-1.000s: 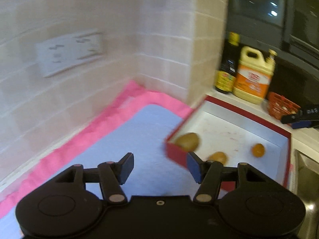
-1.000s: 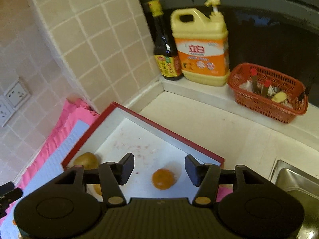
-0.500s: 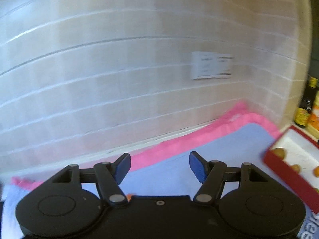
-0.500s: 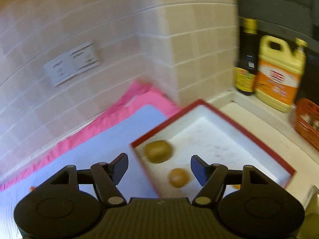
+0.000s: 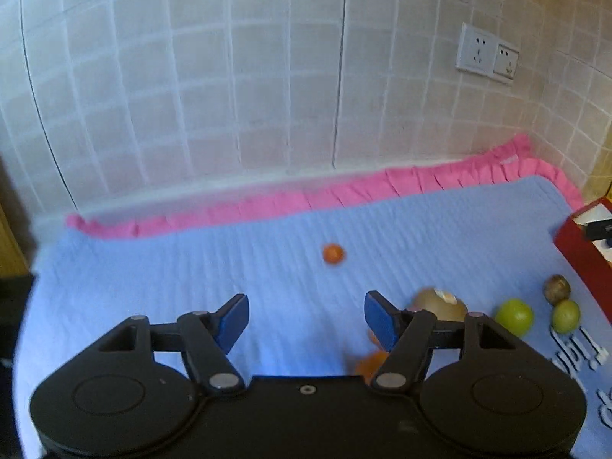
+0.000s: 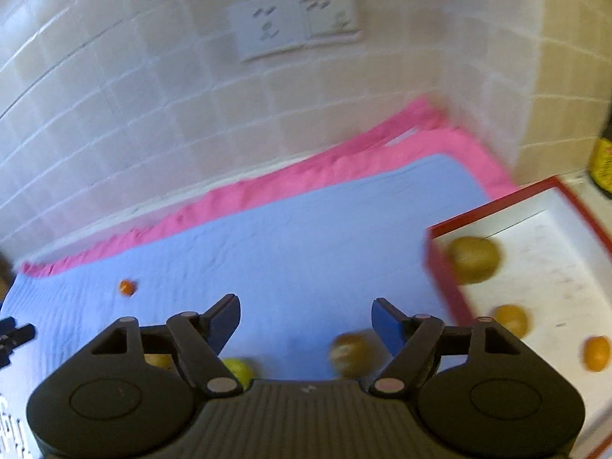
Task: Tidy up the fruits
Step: 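Move both tools back over the remaining fruit on the mat, then grasp a large orange with the left tool while the right tool grasps a green apple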
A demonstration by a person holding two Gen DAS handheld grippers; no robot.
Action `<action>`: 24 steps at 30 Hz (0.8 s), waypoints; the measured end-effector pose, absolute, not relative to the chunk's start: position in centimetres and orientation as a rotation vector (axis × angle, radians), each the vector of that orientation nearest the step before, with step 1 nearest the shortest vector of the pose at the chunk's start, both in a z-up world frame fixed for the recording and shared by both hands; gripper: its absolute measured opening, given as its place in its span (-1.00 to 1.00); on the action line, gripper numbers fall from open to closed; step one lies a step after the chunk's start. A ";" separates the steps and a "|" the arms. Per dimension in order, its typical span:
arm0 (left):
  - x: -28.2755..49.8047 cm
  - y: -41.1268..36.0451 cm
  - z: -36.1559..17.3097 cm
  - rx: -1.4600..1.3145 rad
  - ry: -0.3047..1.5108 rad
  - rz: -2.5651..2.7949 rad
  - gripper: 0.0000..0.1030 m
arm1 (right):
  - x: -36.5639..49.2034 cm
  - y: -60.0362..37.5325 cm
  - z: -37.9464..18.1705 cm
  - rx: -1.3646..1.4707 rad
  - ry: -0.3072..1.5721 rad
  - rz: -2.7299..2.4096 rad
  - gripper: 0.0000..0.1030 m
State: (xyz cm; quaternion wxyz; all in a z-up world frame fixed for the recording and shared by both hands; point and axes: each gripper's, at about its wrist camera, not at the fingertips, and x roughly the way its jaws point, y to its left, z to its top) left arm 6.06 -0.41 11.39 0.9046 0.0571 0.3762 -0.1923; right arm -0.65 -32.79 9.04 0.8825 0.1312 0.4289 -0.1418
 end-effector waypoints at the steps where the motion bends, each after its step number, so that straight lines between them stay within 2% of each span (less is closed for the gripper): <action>1: 5.6 -0.5 10.9 0.116 0.778 -0.390 0.54 | -0.3 -32.0 7.8 0.286 0.924 -0.266 0.57; 6: 4.1 -1.6 8.1 0.067 0.849 -0.454 0.54 | 0.7 -29.4 2.8 0.350 1.031 -0.229 0.57; 15: 5.3 -4.5 4.0 0.097 0.968 -0.531 0.54 | 2.1 -28.5 -1.7 0.377 1.082 -0.287 0.53; 20: 6.8 -4.9 2.3 0.089 1.024 -0.549 0.54 | 2.8 -28.8 -2.4 0.406 1.088 -0.286 0.41; 24: 7.6 -4.9 1.8 0.071 1.038 -0.557 0.54 | 3.3 -28.2 -2.6 0.354 1.099 -0.286 0.39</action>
